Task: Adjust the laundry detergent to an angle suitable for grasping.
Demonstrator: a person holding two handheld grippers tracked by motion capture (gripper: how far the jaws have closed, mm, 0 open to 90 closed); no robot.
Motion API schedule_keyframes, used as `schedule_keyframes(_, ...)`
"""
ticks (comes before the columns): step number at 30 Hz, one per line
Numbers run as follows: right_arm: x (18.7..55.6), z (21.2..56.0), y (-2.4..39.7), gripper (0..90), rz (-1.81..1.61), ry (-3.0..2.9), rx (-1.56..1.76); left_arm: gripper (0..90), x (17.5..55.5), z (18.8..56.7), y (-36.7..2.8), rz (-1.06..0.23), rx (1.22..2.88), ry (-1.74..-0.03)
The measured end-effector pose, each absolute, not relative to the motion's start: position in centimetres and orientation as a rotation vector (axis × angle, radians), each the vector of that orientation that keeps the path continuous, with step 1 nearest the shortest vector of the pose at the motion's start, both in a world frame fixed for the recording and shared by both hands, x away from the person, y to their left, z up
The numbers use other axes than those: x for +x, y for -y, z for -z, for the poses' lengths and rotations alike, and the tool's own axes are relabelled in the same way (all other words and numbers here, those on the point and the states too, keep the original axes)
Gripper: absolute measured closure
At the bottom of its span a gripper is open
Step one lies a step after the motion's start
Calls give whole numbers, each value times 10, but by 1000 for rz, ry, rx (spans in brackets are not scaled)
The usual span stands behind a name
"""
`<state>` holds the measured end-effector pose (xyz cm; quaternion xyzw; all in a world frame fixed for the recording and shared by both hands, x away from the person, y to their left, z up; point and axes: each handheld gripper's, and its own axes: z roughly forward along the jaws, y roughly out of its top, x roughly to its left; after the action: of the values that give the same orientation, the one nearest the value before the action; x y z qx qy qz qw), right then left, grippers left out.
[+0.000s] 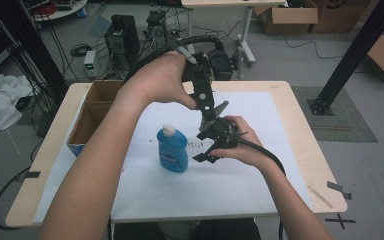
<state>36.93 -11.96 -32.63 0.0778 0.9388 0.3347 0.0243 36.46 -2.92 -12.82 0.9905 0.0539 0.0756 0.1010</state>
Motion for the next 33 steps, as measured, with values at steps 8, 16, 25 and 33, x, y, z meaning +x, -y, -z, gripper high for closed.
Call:
schedule_keyframes(8,371,328,103,227,-1044,-2911,233,70,365,130,30,-220,2932,-156)
schedule_keyframes(16,372,331,91,227,-1027,-2923,225,70,365,130,31,-222,2931,-153)
schedule_keyframes(25,372,334,76,230,-1025,-2922,225,67,366,130,32,-222,2928,-160)
schedule_keyframes(33,373,336,63,244,-1032,-2908,259,66,366,131,32,-222,2929,-162)
